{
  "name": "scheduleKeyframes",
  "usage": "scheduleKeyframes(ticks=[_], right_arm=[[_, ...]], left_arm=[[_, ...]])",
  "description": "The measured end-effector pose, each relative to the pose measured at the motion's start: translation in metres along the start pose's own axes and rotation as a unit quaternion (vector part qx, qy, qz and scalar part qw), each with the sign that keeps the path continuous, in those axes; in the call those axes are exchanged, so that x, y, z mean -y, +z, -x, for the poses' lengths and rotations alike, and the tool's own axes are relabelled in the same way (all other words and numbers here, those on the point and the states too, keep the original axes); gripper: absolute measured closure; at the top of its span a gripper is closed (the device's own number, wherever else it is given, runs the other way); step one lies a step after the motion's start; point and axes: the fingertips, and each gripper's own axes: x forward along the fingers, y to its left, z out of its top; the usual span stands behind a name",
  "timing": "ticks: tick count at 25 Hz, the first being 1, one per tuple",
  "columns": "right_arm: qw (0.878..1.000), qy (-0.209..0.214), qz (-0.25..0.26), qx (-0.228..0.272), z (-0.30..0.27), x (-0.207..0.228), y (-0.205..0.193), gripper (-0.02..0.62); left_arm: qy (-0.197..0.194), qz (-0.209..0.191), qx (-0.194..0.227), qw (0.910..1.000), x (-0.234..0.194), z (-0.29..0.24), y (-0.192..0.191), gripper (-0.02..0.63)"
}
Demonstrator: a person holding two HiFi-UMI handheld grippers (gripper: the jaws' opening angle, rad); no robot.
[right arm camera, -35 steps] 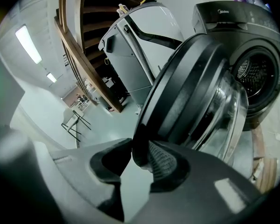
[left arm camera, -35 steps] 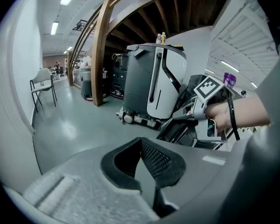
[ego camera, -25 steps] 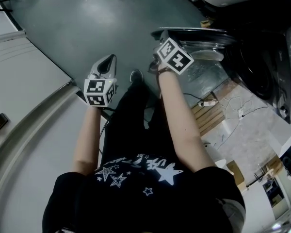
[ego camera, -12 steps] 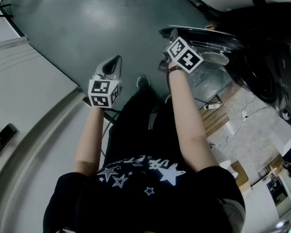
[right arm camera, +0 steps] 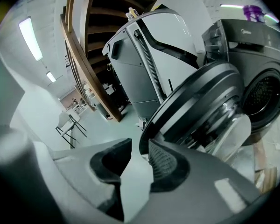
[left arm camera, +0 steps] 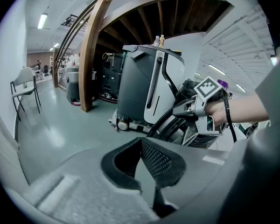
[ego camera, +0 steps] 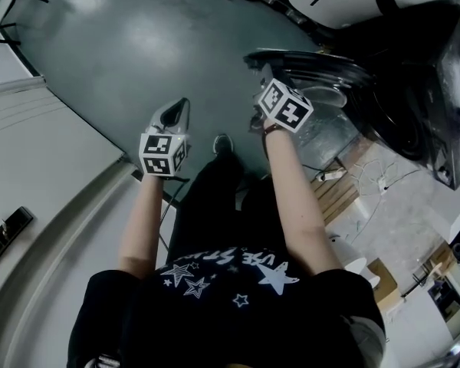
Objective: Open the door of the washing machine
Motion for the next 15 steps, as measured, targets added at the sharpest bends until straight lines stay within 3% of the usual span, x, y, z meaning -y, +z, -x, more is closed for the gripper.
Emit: scheduleKeyframes(ticks=[7,15], right_arm=[[0.999,0.008,0.047,0.012,0.063,0.007,0.017,0.477],[0.993,0.012,0.104,0.044,0.161,0.066,0.039,0.482]], left_arm=[[-0.008,-0.016,0.019,0.9996,0.029,0.024,0.028,0.595],[-0.041,-0.055,0.032,0.9971,0.115,0.048,0.049,0.595]])
